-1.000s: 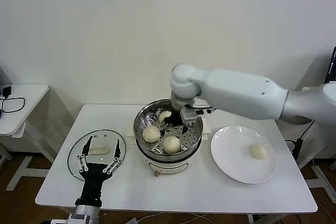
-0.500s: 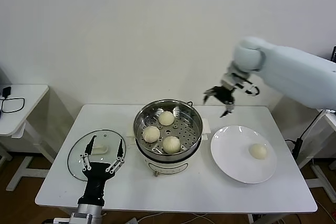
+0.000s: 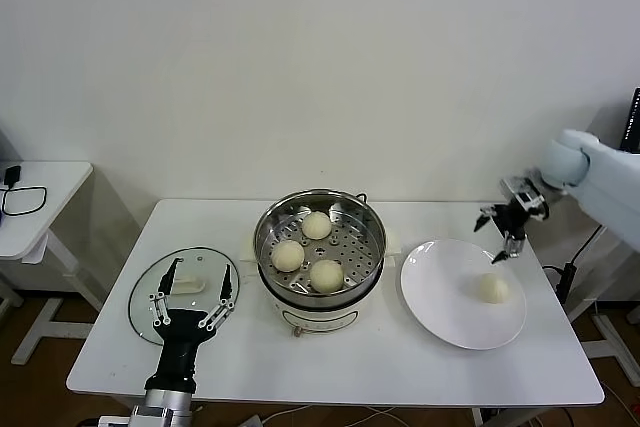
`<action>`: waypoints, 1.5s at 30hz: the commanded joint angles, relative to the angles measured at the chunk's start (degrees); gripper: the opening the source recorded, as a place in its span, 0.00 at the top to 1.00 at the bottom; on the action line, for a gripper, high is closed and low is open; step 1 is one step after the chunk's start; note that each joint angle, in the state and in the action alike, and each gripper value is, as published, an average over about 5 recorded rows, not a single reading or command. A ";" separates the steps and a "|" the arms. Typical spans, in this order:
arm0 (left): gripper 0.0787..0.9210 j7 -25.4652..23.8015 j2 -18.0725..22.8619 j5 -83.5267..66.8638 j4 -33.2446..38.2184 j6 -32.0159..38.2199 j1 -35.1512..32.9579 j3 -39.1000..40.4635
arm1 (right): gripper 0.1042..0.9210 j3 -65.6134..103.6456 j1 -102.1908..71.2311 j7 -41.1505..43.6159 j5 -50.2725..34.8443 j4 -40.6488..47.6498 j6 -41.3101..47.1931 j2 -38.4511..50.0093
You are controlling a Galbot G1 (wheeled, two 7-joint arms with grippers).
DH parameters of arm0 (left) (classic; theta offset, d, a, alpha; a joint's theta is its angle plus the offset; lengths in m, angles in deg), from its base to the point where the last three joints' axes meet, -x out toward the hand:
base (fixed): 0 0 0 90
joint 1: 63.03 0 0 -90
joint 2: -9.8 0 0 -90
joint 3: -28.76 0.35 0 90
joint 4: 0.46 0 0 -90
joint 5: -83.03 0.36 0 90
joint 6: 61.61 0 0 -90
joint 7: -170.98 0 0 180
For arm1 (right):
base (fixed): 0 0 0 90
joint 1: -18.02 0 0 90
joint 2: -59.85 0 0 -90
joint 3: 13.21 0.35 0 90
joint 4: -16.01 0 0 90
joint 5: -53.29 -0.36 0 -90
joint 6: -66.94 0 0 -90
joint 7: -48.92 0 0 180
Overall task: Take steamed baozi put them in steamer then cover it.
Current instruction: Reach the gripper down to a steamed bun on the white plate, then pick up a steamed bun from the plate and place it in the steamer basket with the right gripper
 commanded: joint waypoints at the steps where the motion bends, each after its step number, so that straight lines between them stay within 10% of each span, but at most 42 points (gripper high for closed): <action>1: 0.12 -0.01 0.06 0.03 0.18 -0.06 -0.18 -0.16 | 0.12 5.78 -11.66 -2.50 2.26 5.76 2.38 1.82; 25: 0.12 -0.03 0.42 0.19 0.09 0.34 -0.97 -0.10 | 0.13 6.62 -14.01 -4.70 3.48 9.32 2.01 -3.17; 34: 0.12 -0.04 0.42 0.19 -0.02 0.38 -0.87 0.11 | 0.36 6.19 -13.28 -4.72 3.50 8.10 2.11 -2.74; 45: 0.12 -0.03 0.08 0.19 0.07 0.11 -0.16 0.89 | 0.38 -8.91 9.38 3.98 -4.08 -0.48 4.26 -3.52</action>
